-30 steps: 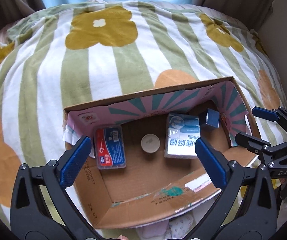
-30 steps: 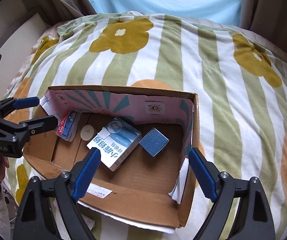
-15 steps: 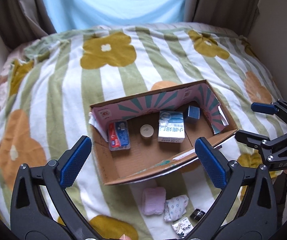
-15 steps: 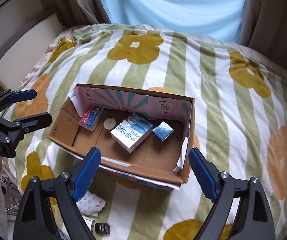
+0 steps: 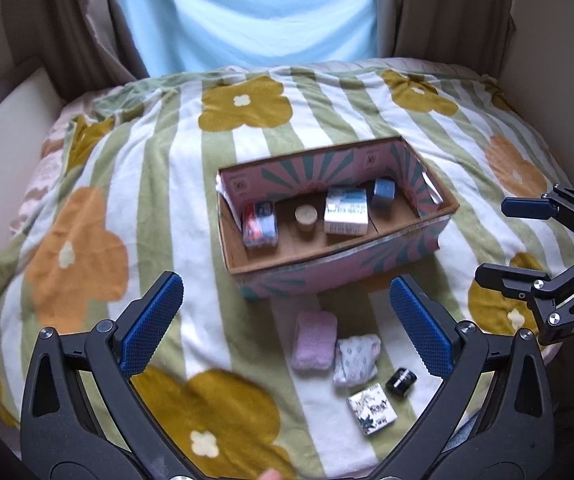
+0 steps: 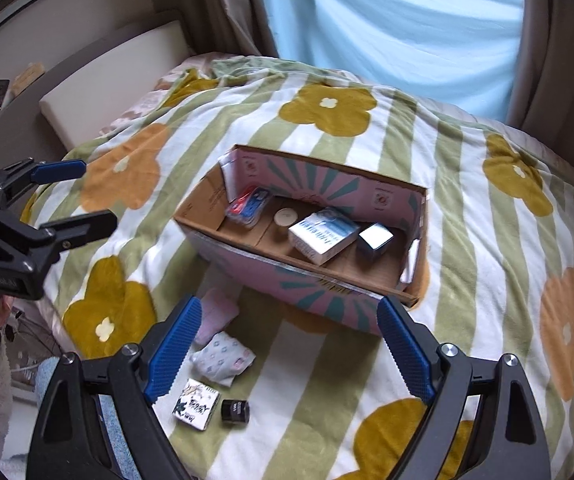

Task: Organize objects
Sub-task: 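Withdraw both tools from the box toward the sock and black jar, then grasp the white patterned sock with the left tool while the right tool grasps the black jar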

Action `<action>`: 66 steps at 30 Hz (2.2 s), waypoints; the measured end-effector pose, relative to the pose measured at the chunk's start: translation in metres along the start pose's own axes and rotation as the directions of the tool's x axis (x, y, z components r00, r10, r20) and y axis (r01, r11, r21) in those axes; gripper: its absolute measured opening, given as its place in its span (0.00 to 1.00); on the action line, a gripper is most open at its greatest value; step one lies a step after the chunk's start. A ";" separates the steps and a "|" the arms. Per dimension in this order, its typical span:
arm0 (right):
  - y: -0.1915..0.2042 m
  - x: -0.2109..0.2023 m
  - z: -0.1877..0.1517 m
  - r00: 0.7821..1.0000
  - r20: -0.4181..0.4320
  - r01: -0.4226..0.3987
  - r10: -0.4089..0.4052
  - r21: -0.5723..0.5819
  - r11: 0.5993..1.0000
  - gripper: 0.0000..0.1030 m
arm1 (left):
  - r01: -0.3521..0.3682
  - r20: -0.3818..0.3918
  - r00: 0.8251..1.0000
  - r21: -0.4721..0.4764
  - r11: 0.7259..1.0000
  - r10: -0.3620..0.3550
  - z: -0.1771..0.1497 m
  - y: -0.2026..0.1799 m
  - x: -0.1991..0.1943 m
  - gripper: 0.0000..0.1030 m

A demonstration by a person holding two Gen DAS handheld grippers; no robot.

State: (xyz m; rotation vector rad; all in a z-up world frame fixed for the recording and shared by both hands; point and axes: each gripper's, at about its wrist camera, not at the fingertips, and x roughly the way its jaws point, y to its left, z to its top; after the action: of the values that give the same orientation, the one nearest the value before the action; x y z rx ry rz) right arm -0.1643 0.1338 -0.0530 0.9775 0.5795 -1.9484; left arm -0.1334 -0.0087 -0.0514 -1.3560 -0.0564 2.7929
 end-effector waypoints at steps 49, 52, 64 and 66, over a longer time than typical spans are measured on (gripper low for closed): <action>0.056 0.139 -0.181 0.993 -0.055 -0.114 0.103 -0.253 0.961 0.35 | 0.035 -0.268 0.956 -0.291 0.956 -0.117 -0.141 -0.062 0.173 0.53; 0.059 0.138 -0.182 0.993 -0.057 -0.114 0.103 -0.254 0.961 0.29 | 0.047 -0.263 0.956 -0.297 0.954 -0.129 -0.141 -0.060 0.170 0.49; 0.062 0.117 -0.178 0.996 -0.040 -0.091 0.084 -0.226 0.970 0.29 | 0.093 -0.220 0.962 -0.298 0.950 -0.164 -0.131 -0.061 0.143 0.44; 0.063 0.113 -0.179 0.996 -0.040 -0.085 0.078 -0.224 0.971 0.29 | 0.098 -0.208 0.964 -0.295 0.951 -0.164 -0.127 -0.061 0.136 0.43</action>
State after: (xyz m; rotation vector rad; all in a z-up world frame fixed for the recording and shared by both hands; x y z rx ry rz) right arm -0.0738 0.1704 -0.2510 0.8750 0.7494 -1.7537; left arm -0.1163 0.0611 -0.2336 -1.6581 -0.5369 2.5706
